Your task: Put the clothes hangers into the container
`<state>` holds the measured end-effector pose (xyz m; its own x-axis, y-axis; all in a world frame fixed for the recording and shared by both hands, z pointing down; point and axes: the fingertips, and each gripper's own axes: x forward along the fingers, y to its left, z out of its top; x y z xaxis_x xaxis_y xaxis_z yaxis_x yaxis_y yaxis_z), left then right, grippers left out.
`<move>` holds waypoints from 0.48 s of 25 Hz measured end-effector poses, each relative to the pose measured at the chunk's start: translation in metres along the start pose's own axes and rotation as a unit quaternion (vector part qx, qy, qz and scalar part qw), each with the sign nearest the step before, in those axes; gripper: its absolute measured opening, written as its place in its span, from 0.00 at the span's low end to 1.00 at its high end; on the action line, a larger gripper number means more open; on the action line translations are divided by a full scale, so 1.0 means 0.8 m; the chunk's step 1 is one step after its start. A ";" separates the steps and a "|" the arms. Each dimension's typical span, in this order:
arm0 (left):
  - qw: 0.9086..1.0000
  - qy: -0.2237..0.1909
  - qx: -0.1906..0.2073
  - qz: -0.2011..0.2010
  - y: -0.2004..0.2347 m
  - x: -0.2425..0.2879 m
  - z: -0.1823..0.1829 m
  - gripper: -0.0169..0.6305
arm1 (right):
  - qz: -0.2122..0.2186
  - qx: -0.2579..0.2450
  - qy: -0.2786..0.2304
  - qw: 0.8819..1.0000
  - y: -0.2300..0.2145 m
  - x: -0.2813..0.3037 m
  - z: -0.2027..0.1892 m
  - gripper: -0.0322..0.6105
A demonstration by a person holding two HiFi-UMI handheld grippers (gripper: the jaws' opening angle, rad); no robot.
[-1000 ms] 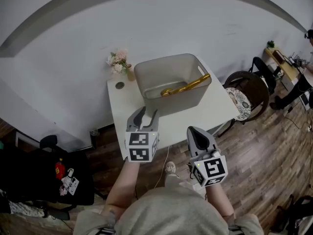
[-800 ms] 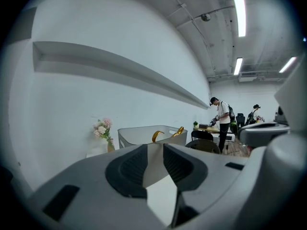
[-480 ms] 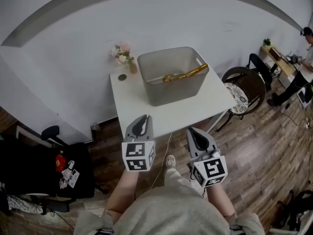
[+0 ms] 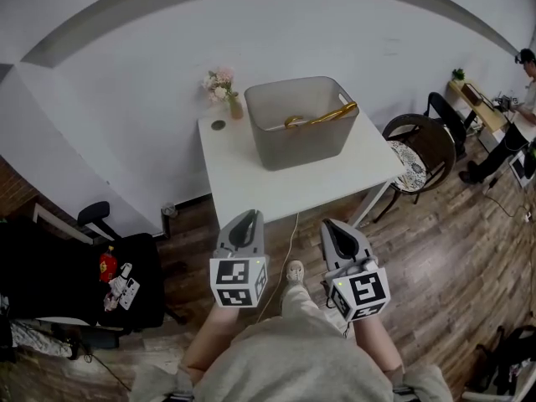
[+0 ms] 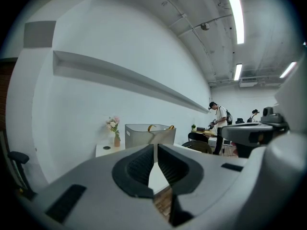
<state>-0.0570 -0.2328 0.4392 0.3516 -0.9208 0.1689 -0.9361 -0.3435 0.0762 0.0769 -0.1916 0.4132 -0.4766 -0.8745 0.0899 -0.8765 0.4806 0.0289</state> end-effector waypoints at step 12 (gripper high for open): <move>1.000 -0.006 -0.003 0.004 -0.010 -0.064 -0.011 0.07 | 0.006 0.000 -0.010 1.000 0.036 -0.038 0.002 0.05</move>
<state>-0.0676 -0.1812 0.4388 0.3448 -0.9255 0.1570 -0.9384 -0.3359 0.0810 0.0662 -0.1516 0.4096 -0.4876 -0.8702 0.0703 -0.8710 0.4904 0.0289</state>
